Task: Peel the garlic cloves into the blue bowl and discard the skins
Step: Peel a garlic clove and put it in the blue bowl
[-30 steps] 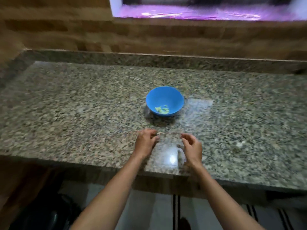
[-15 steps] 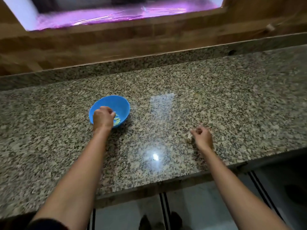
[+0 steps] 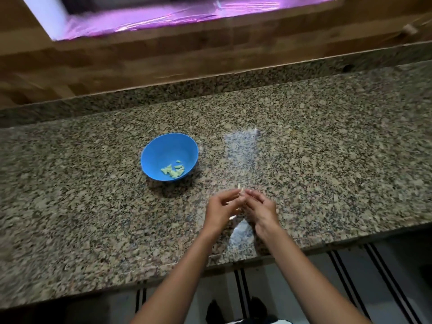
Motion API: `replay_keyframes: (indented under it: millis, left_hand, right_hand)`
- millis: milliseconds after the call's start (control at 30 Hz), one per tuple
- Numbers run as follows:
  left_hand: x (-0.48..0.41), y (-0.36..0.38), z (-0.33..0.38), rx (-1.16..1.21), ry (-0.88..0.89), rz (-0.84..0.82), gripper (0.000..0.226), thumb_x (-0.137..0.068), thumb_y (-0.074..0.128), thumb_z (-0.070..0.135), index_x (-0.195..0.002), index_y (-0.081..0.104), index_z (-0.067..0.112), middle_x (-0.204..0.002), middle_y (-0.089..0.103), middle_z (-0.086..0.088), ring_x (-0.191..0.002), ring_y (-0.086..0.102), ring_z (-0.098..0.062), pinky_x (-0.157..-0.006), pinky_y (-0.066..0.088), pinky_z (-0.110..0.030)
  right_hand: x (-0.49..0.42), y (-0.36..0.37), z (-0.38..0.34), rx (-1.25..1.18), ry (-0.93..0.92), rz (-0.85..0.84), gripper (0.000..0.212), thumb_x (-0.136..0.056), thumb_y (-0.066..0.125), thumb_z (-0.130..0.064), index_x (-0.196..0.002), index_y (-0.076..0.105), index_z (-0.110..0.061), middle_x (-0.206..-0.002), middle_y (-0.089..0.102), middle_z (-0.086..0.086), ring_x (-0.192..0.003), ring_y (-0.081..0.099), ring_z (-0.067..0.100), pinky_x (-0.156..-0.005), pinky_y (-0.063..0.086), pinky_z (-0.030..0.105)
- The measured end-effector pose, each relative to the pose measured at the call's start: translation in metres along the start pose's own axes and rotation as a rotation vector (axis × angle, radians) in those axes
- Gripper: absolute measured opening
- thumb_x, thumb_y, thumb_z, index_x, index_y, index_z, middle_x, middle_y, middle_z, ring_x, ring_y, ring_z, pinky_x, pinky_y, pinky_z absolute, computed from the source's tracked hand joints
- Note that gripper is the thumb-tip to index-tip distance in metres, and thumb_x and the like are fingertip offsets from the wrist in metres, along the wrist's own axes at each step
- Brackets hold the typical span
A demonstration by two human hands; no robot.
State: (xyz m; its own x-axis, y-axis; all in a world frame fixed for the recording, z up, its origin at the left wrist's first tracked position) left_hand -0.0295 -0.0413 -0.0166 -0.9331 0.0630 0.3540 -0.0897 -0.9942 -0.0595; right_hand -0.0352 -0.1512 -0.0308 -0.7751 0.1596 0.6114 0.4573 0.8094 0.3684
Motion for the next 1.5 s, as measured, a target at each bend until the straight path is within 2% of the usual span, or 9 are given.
replay_keyframes:
  millis: [233, 367, 733, 900, 1067, 1200, 1267, 1367, 1500]
  left_hand:
    - [0.007, -0.025, -0.012, 0.366, -0.106, 0.139, 0.026, -0.079, 0.070, -0.002, -0.103, 0.066, 0.005, -0.093, 0.072, -0.016, -0.082, 0.070, -0.027, -0.076, 0.059, -0.035]
    - [0.008, -0.030, -0.013, 0.267, -0.012, 0.145, 0.023, -0.080, 0.069, 0.000, -0.102, 0.070, 0.008, -0.097, 0.073, -0.011, -0.088, 0.070, -0.023, -0.080, 0.058, -0.033]
    - [0.006, -0.040, -0.008, 0.191, -0.019, 0.020, 0.016, -0.078, 0.069, -0.007, -0.092, 0.071, 0.000, -0.082, 0.073, -0.009, -0.072, 0.071, -0.018, -0.062, 0.056, -0.021]
    - [0.004, -0.044, -0.014, 0.223, -0.053, 0.031, 0.015, -0.075, 0.071, -0.006, -0.088, 0.072, 0.001, -0.085, 0.073, -0.015, -0.077, 0.070, -0.025, -0.069, 0.058, -0.029]
    - [0.002, -0.039, -0.012, -0.040, 0.102, 0.152, 0.017, -0.074, 0.075, 0.002, -0.089, 0.069, 0.006, -0.082, 0.072, -0.011, -0.077, 0.071, -0.025, -0.070, 0.059, -0.035]
    - [0.003, -0.042, -0.017, 0.546, -0.145, 0.333, 0.021, -0.084, 0.064, -0.002, -0.102, 0.064, 0.009, -0.082, 0.070, -0.011, -0.069, 0.069, -0.019, -0.064, 0.059, -0.027]
    - [0.001, -0.052, -0.019, 0.558, -0.174, 0.322, 0.019, -0.085, 0.064, 0.000, -0.102, 0.064, 0.008, -0.079, 0.071, -0.008, -0.067, 0.068, -0.017, -0.061, 0.058, -0.024]
    - [-0.001, -0.066, -0.021, 0.186, -0.158, 0.243, 0.012, -0.081, 0.069, 0.001, -0.093, 0.068, 0.004, -0.088, 0.072, -0.008, -0.073, 0.068, -0.020, -0.060, 0.058, -0.024]
    - [-0.003, -0.075, -0.026, -0.096, -0.086, 0.248, 0.004, -0.084, 0.067, 0.006, -0.085, 0.064, 0.008, -0.084, 0.068, -0.014, -0.063, 0.062, -0.018, -0.050, 0.049, -0.026]
  right_hand:
    - [0.011, 0.013, 0.009, 0.187, -0.116, -0.034, 0.026, -0.081, 0.066, 0.000, -0.106, 0.062, -0.009, -0.098, 0.067, 0.003, -0.084, 0.066, 0.011, -0.063, 0.054, 0.017]
    - [0.016, 0.022, 0.017, 0.209, -0.034, -0.132, 0.024, -0.087, 0.060, -0.009, -0.110, 0.065, -0.009, -0.102, 0.069, 0.006, -0.091, 0.067, 0.018, -0.082, 0.056, 0.033]
    - [0.020, 0.017, 0.011, 0.249, -0.038, -0.202, 0.030, -0.077, 0.068, -0.001, -0.107, 0.065, 0.002, -0.091, 0.072, 0.013, -0.080, 0.071, 0.023, -0.064, 0.056, 0.022]
    - [0.019, 0.017, 0.011, 0.330, -0.064, -0.214, 0.028, -0.078, 0.068, -0.001, -0.106, 0.066, 0.003, -0.089, 0.072, 0.014, -0.076, 0.071, 0.021, -0.064, 0.057, 0.022]
    - [0.020, 0.024, 0.018, 0.194, -0.086, -0.152, 0.021, -0.080, 0.065, 0.003, -0.100, 0.066, -0.001, -0.081, 0.072, 0.006, -0.072, 0.071, 0.016, -0.061, 0.055, 0.020]
    - [0.014, 0.023, 0.014, 0.128, -0.106, -0.055, 0.014, -0.083, 0.063, 0.000, -0.096, 0.065, -0.004, -0.085, 0.071, 0.009, -0.073, 0.068, 0.018, -0.068, 0.058, 0.027]
    - [0.004, 0.012, 0.006, 0.451, -0.246, -0.001, 0.008, -0.083, 0.065, -0.008, -0.090, 0.066, -0.012, -0.090, 0.070, 0.010, -0.068, 0.064, 0.014, -0.062, 0.056, 0.022]
    - [-0.013, -0.001, -0.008, 1.164, -0.484, 0.000, 0.017, -0.085, 0.064, -0.020, -0.101, 0.067, -0.014, -0.091, 0.069, 0.004, -0.060, 0.056, 0.007, -0.050, 0.042, 0.013]
    - [-0.027, -0.007, -0.014, 1.518, -0.565, -0.068, 0.040, -0.080, 0.067, -0.028, -0.117, 0.061, -0.016, -0.110, 0.059, 0.003, -0.093, 0.053, 0.012, -0.081, 0.039, 0.018]
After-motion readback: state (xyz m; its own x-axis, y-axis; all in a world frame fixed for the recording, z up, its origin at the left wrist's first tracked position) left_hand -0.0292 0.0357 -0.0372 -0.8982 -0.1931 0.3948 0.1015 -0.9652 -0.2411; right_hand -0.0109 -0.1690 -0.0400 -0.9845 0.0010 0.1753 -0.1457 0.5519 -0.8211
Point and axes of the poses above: each hand's wrist, its own x-axis away from the middle knuckle, its own y-axis out of the palm, z = x × y, the point moved 3 cm from there along -x, towards the middle knuckle
